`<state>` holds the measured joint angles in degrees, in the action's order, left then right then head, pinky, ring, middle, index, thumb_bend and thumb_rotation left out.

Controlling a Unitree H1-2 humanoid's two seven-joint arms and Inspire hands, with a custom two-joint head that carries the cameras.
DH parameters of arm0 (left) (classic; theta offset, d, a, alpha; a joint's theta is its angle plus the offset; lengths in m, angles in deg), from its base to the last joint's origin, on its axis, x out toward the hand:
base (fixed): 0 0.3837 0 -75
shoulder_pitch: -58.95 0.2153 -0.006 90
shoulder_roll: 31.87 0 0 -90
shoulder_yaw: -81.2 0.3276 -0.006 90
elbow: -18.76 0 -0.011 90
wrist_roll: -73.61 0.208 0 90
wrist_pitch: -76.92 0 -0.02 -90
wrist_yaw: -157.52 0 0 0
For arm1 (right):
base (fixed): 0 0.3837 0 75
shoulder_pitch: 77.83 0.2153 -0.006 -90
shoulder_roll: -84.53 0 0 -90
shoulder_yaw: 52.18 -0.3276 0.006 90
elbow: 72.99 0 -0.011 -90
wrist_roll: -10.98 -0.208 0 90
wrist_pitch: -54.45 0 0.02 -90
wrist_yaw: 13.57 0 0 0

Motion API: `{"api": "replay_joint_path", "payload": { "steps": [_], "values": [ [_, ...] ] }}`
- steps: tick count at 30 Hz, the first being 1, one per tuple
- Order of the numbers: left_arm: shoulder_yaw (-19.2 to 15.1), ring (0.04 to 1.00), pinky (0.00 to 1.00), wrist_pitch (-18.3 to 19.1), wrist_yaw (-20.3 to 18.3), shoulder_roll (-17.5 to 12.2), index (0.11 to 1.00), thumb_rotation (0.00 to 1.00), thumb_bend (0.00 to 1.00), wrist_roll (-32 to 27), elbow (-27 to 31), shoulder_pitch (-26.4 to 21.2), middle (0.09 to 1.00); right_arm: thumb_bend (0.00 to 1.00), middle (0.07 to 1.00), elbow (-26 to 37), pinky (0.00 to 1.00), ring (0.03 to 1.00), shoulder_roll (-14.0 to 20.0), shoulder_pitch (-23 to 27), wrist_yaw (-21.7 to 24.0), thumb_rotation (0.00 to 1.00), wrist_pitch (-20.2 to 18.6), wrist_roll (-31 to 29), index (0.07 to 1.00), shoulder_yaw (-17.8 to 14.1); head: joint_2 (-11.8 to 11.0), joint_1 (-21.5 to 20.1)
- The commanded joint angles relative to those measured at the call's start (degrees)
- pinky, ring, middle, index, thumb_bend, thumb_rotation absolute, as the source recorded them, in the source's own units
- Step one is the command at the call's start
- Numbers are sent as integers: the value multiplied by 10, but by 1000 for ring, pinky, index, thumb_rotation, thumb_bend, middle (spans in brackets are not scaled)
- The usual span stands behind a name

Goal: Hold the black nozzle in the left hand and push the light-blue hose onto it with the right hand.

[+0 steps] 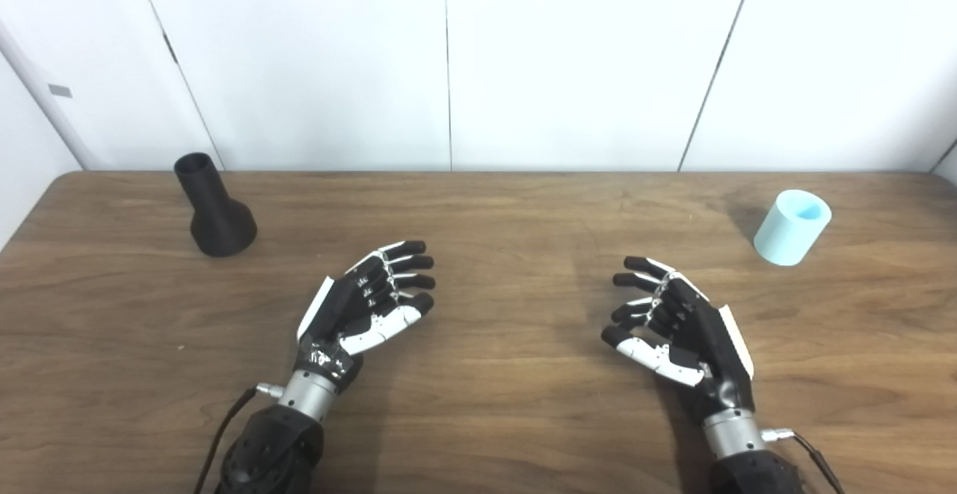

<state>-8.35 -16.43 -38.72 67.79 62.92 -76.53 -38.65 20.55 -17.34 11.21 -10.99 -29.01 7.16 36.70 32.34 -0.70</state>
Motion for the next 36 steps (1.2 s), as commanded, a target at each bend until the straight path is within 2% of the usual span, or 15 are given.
{"api": "replay_joint_path", "payload": {
  "steps": [1,11,13,16,20,23,25,27,31,36],
  "values": [
    [1,669,519,-14,-3,3,757,142,678,-7,-35,29,739,535,685,-9,406,505,3,-3,5,0,15,-6,719,-3,0,-1],
    [1,664,517,-14,-2,3,754,151,680,-5,-33,30,731,542,687,-9,408,508,4,-3,6,0,16,-9,722,-4,1,0],
    [2,662,516,-13,1,4,757,146,677,-3,-32,30,733,551,685,-9,406,506,5,-4,7,4,18,-10,719,-5,-2,16],
    [8,666,525,-30,3,7,754,158,682,8,-43,28,735,548,688,-12,403,505,12,-4,12,13,20,-16,720,-8,-12,72],
    [20,661,523,-63,8,21,740,144,696,21,-80,19,726,521,711,-16,419,529,28,-6,25,18,16,-35,747,-20,-39,167],
    [22,657,510,-67,16,36,744,168,734,27,-94,15,725,502,725,-3,438,547,32,-7,16,11,-8,-29,761,-28,-48,197],
    [21,658,512,-74,27,47,744,165,737,32,-99,14,722,475,726,14,434,546,30,-9,13,2,-27,-27,773,-30,-53,205],
    [20,655,530,-84,42,57,732,113,721,38,-102,14,716,432,735,30,433,555,30,-11,15,0,-40,-27,784,-28,-58,212],
    [23,716,608,-114,92,62,740,78,685,103,-94,15,746,370,745,38,420,560,29,-9,28,0,-43,-50,795,-29,-64,217],
    [-7,775,692,-144,177,80,768,129,670,158,-61,16,783,438,706,53,385,526,18,-10,-5,0,-71,-8,750,-31,-70,225]
  ]
}}
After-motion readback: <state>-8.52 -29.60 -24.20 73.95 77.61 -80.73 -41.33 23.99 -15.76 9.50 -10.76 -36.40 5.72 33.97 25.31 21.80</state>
